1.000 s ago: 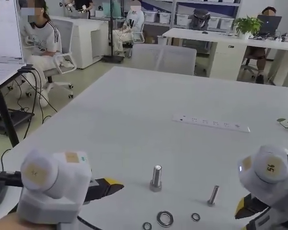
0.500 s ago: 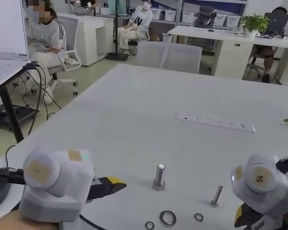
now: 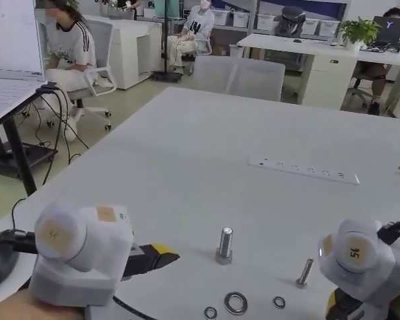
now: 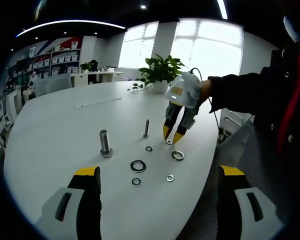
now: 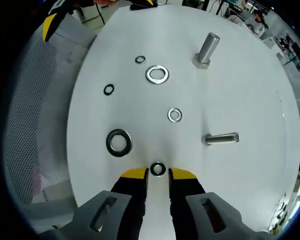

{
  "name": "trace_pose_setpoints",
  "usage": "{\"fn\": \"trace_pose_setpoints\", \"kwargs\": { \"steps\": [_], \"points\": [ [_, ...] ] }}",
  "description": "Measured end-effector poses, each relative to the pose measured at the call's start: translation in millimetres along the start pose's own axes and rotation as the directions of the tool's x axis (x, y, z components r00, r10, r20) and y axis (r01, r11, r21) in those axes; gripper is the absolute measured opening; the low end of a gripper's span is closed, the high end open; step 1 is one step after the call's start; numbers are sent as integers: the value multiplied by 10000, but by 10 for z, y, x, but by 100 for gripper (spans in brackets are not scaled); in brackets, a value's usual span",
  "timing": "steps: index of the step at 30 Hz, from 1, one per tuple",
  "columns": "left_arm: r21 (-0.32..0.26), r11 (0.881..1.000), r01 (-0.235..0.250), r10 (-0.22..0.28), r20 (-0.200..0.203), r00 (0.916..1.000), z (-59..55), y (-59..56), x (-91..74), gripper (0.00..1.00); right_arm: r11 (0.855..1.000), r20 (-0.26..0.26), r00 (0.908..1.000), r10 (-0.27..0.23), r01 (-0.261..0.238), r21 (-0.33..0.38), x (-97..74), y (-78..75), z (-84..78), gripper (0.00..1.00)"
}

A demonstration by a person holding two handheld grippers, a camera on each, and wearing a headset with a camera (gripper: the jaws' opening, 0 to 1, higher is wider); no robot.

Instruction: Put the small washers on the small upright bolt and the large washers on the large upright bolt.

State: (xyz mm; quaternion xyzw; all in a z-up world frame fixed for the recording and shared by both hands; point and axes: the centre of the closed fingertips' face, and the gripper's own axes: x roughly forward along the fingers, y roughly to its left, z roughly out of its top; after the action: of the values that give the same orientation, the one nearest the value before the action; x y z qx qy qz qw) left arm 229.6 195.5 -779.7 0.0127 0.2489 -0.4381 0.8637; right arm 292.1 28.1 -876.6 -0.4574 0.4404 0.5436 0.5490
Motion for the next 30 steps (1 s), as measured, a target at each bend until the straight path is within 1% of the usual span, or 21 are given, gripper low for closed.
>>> {"fn": "trace_pose_setpoints", "kwargs": {
  "steps": [7, 10, 18, 26, 30],
  "points": [
    [-26, 10000, -44, 44, 69, 10000, 6, 13, -10, 97, 10000, -27, 10000, 50, -50, 41, 10, 3, 10, 17],
    [-27, 10000, -68, 68, 95, 9999, 9, 16, -15, 97, 9997, 5, 9999, 106, -106, 240, 10, -2, 8, 17],
    [-15, 10000, -95, 95, 120, 9999, 6, 2, -27, 97, 9986, 27, 9999, 152, -153, 506, 11, -12, 14, 15],
    [-21, 9999, -133, 134, 175, 9998, 13, 6, -39, 97, 9997, -150, 9999, 28, -24, 255, 12, -3, 21, 15],
    [2, 9999, -136, 136, 168, 9998, 13, -1, -43, 97, 9996, -116, 9999, 19, -16, 296, 9, -7, 22, 15]
  ]
}}
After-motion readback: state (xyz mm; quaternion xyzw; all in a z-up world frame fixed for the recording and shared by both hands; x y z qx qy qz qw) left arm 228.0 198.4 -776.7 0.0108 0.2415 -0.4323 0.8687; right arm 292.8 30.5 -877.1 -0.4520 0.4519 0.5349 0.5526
